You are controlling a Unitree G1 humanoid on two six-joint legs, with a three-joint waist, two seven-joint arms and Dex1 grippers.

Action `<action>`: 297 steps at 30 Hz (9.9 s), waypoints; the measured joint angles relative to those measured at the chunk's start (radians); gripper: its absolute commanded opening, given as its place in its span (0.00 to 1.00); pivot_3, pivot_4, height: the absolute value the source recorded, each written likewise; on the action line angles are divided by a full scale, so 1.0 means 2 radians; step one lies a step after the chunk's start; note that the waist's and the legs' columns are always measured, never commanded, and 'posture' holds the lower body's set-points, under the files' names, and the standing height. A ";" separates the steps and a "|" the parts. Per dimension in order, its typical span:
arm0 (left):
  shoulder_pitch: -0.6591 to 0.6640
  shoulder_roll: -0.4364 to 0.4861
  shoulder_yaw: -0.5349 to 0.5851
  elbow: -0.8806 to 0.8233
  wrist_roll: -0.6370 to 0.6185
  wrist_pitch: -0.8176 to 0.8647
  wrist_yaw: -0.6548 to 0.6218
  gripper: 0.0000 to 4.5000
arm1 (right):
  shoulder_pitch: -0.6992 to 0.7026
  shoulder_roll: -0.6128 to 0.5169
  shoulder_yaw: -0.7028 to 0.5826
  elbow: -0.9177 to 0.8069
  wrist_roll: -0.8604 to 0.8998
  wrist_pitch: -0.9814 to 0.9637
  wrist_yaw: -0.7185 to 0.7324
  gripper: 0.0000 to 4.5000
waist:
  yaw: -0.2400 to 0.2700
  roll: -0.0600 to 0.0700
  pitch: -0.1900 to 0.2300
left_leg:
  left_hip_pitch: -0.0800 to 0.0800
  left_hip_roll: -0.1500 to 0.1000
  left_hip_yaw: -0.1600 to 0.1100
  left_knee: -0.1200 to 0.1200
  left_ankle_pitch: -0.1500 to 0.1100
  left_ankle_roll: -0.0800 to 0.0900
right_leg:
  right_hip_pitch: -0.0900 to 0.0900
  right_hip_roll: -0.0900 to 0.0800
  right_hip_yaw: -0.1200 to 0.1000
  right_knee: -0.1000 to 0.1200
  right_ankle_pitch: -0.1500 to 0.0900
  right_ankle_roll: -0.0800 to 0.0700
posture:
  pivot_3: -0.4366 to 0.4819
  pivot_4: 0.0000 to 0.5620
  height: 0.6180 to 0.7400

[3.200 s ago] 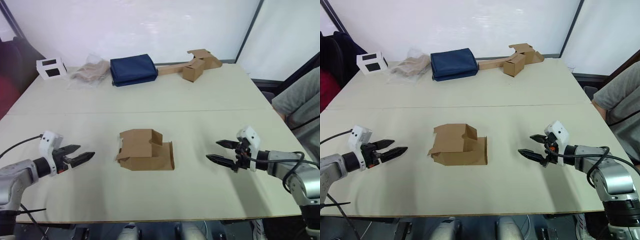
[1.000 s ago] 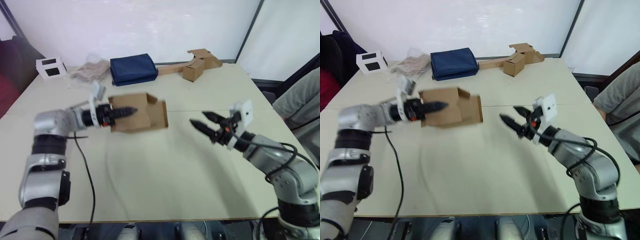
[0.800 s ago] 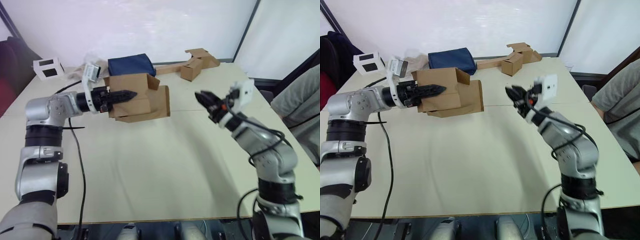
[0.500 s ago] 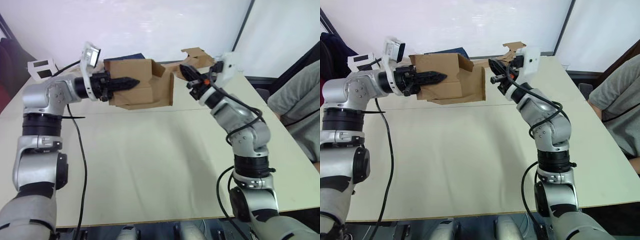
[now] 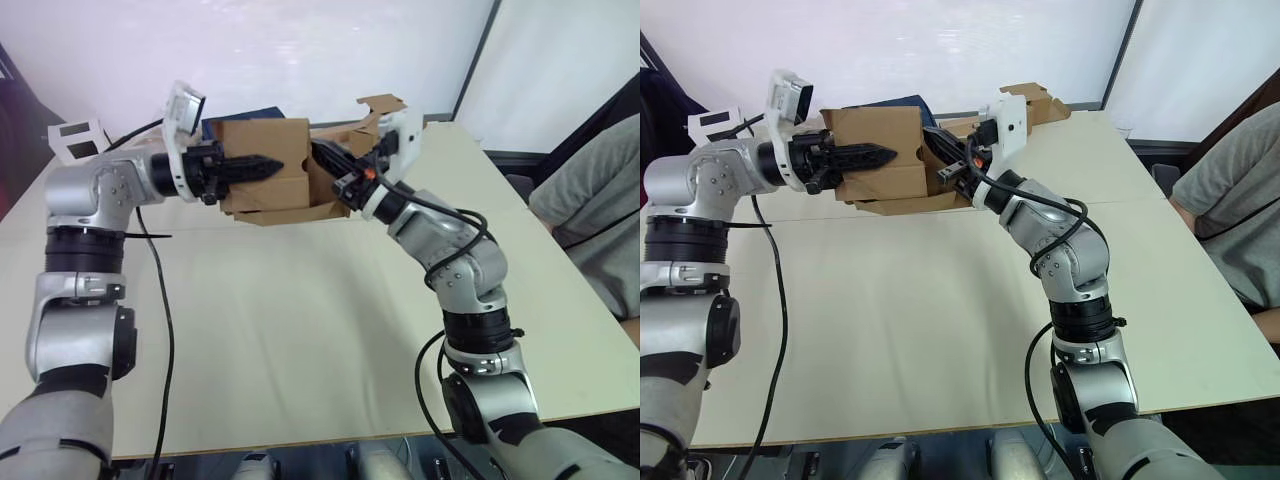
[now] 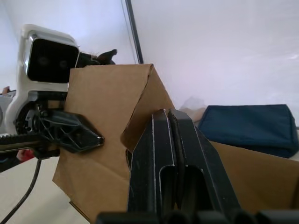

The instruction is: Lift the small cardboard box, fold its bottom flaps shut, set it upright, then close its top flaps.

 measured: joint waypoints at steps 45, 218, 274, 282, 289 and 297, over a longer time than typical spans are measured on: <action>0.033 -0.005 0.010 -0.040 -0.028 0.024 -0.009 0.00 | 0.032 -0.030 0.030 -0.041 -0.033 0.010 0.056 0.01 | 0.002 0.000 0.000 | 0.000 0.000 0.000 0.000 0.000 0.000 | 0.000 0.000 0.000 0.000 0.000 0.000 | 0.48 0.27 1.00; 0.038 -0.022 0.033 -0.042 -0.055 0.021 0.066 0.00 | 0.175 0.113 -0.081 0.002 0.324 0.032 -0.040 0.13 | 0.000 0.000 0.000 | 0.000 0.000 0.000 0.000 0.000 0.000 | 0.000 0.000 0.000 0.000 0.000 0.000 | 0.48 0.27 1.00; 0.062 -0.025 0.037 -0.061 -0.064 0.026 0.077 0.00 | 0.134 0.150 -0.091 0.058 0.275 -0.008 -0.045 0.40 | 0.000 0.000 0.000 | 0.000 0.000 0.000 0.000 0.000 0.000 | 0.000 0.000 0.000 0.000 0.000 0.000 | 0.48 0.27 1.00; 0.063 -0.025 0.037 -0.061 -0.064 0.026 0.077 0.00 | 0.134 0.150 -0.080 0.060 0.271 -0.004 -0.039 0.40 | 0.000 0.000 0.000 | 0.000 0.000 0.000 0.000 0.000 0.000 | 0.000 0.000 0.000 0.000 0.000 0.000 | 0.48 0.27 1.00; 0.067 -0.026 0.036 -0.064 -0.064 0.023 0.076 0.00 | 0.135 0.150 -0.076 0.055 0.266 0.002 -0.031 0.40 | 0.000 0.000 0.000 | 0.000 0.000 0.000 0.000 0.000 0.000 | 0.000 0.000 0.000 0.000 0.000 0.000 | 0.48 0.27 1.00; 0.070 -0.026 0.038 -0.066 -0.066 0.022 0.069 0.00 | 0.145 0.139 -0.076 0.035 0.287 0.041 -0.011 0.40 | 0.001 0.000 0.000 | 0.000 0.000 0.000 0.000 0.000 0.000 | 0.000 0.000 0.000 0.000 0.000 0.000 | 0.48 0.27 1.00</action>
